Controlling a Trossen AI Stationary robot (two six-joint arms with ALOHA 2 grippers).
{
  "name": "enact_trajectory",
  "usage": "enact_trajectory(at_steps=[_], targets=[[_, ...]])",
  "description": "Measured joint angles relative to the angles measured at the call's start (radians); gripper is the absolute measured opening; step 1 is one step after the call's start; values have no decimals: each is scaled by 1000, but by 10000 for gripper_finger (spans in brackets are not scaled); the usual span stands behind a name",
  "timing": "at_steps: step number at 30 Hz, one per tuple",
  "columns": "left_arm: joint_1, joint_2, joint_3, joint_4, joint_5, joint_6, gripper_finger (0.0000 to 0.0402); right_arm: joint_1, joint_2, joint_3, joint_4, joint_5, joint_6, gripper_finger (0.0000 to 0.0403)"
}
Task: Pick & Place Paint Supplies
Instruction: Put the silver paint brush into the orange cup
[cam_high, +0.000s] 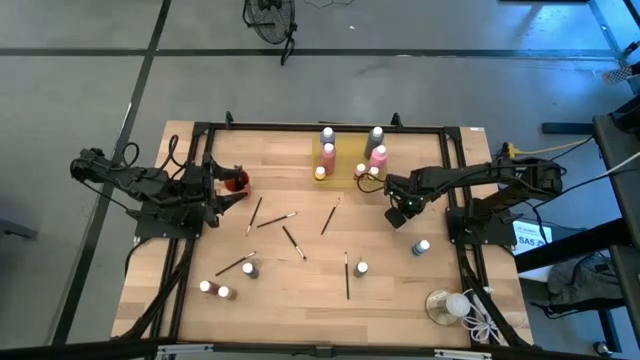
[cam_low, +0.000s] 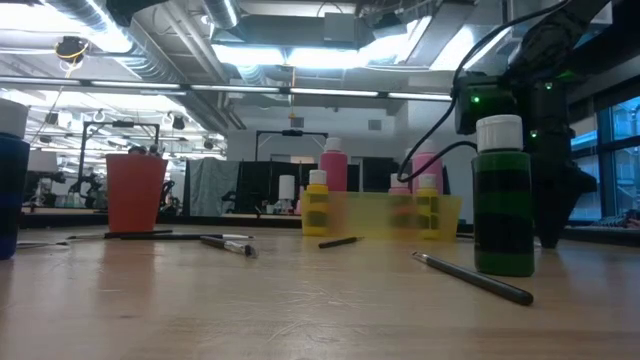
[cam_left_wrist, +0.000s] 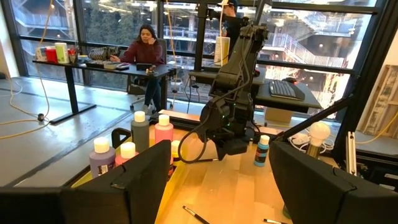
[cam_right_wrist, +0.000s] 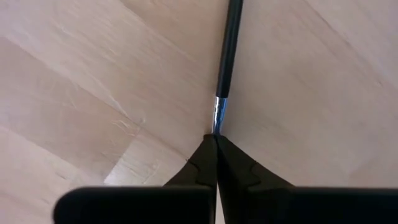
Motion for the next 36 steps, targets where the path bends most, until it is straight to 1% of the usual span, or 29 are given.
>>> enact_trajectory(at_steps=[10, 15, 17, 19, 22, 24, 26, 32, 36], targets=[[0, 0, 0, 0, 1, 0, 269, 1, -16, -1, -19, 17, 48, 0], [0, 0, 0, 0, 6, 10, 269, 1, -59, 34, -168, 64, 92, 0], [0, 0, 0, 0, 6, 12, 269, 1, -77, 50, -243, 67, 93, 0], [0, 0, 0, 0, 7, 2, 269, 1, -101, 75, -280, 67, 96, 0], [0, 0, 0, 0, 38, 0, 269, 5, -136, 122, -344, 67, 99, 0], [0, 0, 0, 0, 55, 21, 269, 14, -160, 172, -369, 65, 99, 0], [0, 0, 0, 0, 45, 58, 269, 19, -179, 231, -403, 28, 103, 0], [0, 0, 0, 22, -47, 210, 269, 47, -202, 461, -486, -136, 138, 0], [0, 18, 5, 80, -99, 362, 269, 84, -202, 614, -491, -159, 165, 0]])
